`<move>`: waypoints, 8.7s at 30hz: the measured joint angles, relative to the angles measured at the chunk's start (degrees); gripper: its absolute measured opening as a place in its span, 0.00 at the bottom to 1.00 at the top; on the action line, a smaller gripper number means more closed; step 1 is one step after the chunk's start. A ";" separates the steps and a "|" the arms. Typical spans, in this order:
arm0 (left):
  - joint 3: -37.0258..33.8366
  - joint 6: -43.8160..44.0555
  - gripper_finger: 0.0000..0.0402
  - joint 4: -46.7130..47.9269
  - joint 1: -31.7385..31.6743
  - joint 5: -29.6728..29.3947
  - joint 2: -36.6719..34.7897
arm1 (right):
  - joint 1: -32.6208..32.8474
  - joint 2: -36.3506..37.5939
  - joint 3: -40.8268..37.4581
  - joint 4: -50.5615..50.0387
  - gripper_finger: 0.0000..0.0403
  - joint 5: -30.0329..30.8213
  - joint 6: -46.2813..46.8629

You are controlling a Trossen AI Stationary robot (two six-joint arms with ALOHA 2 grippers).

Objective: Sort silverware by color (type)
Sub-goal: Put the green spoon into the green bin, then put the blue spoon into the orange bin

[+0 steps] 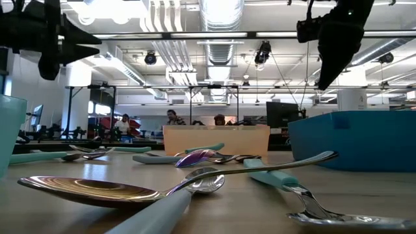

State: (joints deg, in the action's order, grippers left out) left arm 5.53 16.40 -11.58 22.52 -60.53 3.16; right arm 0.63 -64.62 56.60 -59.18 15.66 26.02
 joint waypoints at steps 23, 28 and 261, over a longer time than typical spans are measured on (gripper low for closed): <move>2.43 11.41 0.28 -5.06 -11.61 15.86 29.64 | -9.30 0.00 0.00 1.18 0.36 0.87 -4.27; 6.42 10.47 0.28 -4.90 -15.88 21.23 36.71 | -9.30 0.00 0.00 1.20 0.36 0.83 -5.47; 51.15 -51.60 0.50 57.52 -65.29 56.49 96.38 | -9.29 -0.02 -0.04 4.62 0.36 0.85 -6.55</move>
State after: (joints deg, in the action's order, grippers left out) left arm 56.68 -35.20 45.94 -42.76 -4.04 99.54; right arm -8.65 -64.64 56.55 -54.56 16.51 19.47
